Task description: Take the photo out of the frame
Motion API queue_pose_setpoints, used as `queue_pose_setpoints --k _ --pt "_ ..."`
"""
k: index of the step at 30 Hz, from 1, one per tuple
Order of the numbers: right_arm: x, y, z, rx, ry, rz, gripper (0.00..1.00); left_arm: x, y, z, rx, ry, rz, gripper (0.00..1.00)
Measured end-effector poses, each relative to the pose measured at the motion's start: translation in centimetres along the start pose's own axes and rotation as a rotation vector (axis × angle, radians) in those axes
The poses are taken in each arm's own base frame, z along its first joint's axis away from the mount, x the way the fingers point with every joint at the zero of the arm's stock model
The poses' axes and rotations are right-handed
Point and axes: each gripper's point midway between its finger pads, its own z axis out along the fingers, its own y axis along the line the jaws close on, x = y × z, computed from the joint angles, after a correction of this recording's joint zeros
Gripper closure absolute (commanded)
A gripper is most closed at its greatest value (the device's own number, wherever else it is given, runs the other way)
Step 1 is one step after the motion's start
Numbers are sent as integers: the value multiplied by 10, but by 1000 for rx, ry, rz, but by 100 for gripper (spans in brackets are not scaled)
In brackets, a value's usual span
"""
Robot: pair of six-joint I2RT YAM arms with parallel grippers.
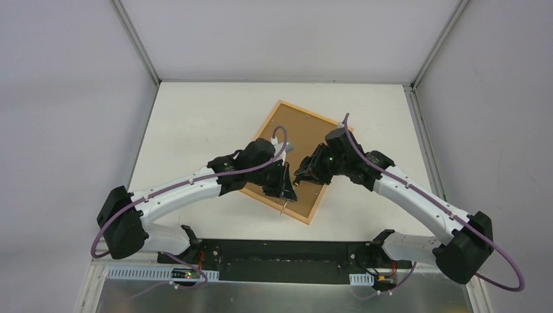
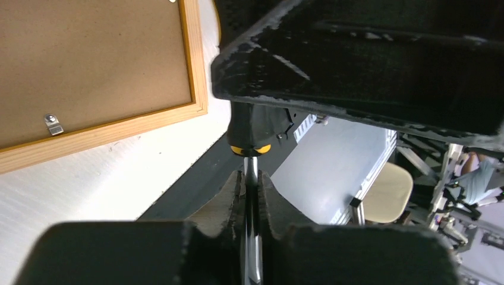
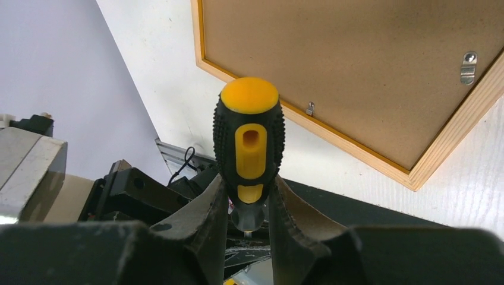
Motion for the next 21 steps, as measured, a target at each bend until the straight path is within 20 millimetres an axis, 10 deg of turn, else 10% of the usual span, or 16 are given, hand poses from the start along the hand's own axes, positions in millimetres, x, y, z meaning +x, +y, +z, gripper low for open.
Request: queue_pose_setpoints --k 3,7,21 --pt "0 1 -3 -10 1 -55 28 -2 2 -3 -7 -15 49 100" --pt "-1 1 -19 -27 -8 -262 5 3 5 -16 -14 -12 125 100" --pt "16 -10 -75 -275 131 -753 3 63 9 -48 184 240 258 100"
